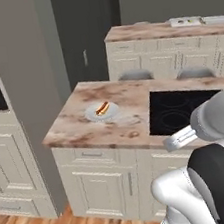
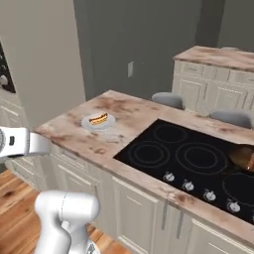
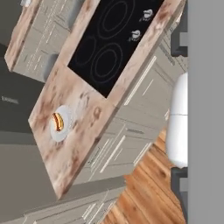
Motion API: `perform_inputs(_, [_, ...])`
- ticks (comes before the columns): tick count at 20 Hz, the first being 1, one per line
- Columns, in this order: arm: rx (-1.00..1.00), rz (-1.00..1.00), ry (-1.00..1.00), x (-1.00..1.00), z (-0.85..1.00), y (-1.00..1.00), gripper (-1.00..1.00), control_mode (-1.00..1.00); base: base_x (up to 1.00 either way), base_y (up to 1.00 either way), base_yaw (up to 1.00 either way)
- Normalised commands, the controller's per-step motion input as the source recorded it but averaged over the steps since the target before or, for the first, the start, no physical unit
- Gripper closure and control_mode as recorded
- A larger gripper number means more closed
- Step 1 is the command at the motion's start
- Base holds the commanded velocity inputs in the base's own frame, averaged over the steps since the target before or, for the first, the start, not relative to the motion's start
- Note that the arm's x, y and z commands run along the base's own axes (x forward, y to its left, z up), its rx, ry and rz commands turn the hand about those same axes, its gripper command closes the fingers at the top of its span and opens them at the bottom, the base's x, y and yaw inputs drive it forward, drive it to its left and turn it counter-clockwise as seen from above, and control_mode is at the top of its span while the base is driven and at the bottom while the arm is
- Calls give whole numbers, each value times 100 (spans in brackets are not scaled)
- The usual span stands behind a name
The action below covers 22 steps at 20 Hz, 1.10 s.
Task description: Place the cold items (pear and sweet potato) from the fridge in one tupperware on the dining counter. Place the warm items (kebab skewer and hot dog) in the stove area in another tupperware.
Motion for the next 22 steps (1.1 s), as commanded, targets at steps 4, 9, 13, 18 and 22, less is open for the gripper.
perform_inputs(4, [0, 0, 0, 0, 0, 0, -100, 100, 39, 47, -45])
perform_inputs(9, [0, 0, 0, 0, 0, 0, -100, 100, 44, 71, -47])
perform_inputs(13, [0, 0, 0, 0, 0, 0, -100, 100, 43, 72, -46])
perform_inputs(18, [0, 0, 0, 0, 0, 0, -100, 100, 55, 35, -27])
perform_inputs(22, [0, 0, 0, 0, 0, 0, -100, 100, 58, 42, -22])
